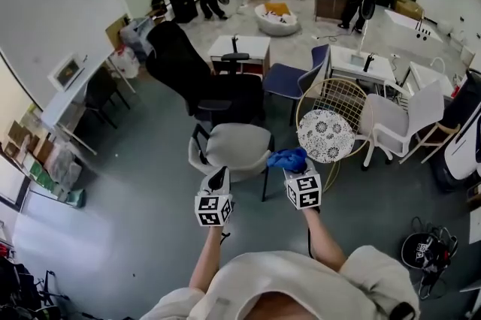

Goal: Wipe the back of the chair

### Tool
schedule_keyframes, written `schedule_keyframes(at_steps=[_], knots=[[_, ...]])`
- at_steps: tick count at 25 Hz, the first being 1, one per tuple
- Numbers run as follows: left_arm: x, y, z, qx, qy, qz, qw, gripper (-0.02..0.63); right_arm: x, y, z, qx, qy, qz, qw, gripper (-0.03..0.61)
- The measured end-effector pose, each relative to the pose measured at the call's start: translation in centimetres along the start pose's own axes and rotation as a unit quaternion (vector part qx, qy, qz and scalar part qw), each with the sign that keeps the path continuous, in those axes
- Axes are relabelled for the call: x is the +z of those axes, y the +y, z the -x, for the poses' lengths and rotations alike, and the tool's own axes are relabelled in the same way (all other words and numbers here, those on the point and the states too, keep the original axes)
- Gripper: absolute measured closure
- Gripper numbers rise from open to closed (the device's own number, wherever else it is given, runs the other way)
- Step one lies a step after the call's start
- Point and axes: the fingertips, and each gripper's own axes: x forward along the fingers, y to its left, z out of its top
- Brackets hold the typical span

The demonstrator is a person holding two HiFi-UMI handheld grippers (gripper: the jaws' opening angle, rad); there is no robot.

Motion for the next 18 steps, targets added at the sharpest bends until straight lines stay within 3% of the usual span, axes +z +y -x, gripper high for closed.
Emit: schedule_keyframes(at_steps=[18], knots=[[1.9, 1.3, -0.2, -0.004, -0.012, -0.008, 0.9999, 0.611, 1.0, 0.3, -0.2, -0.013, -0.003, 0.018, 1.000, 0.495]])
